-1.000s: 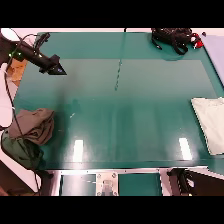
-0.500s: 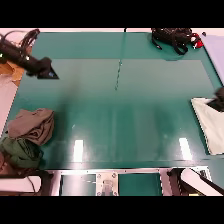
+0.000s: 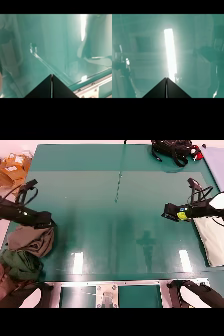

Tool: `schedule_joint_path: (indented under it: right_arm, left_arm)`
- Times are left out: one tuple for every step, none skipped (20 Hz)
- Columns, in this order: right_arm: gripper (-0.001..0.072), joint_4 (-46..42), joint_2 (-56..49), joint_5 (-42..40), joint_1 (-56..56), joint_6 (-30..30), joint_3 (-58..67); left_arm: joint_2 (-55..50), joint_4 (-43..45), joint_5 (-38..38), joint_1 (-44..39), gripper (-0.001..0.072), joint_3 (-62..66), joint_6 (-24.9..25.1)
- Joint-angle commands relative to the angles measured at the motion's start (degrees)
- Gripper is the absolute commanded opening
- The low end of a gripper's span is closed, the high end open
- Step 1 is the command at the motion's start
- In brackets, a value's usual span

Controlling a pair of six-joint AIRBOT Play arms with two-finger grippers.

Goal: Fold the shirts.

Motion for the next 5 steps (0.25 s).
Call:
schedule_joint_path:
  right_arm:
    - [0.0016,0.0,0.1,-0.8,2.7,0.0,-0.3]
    - [0.0016,0.0,0.1,-0.8,2.7,0.0,-0.3]
    - [0.0016,0.0,0.1,-0.8,2.7,0.0,-0.3]
    - [0.0016,0.0,0.1,-0.8,2.7,0.0,-0.3]
    - [0.0017,0.0,0.1,-0.8,2.7,0.0,-0.3]
  left_arm:
    - [1.9,0.6,0.5,0.0,0.0025,-2.4,-1.2]
    - [1.9,0.6,0.6,0.0,0.0025,-2.4,-1.8]
    - [1.9,0.6,0.6,0.0,0.0025,-2.4,-2.0]
    - [1.9,0.6,0.6,0.0,0.0025,-2.4,-2.0]
    - [1.9,0.6,0.6,0.0,0.0025,-2.4,-1.9]
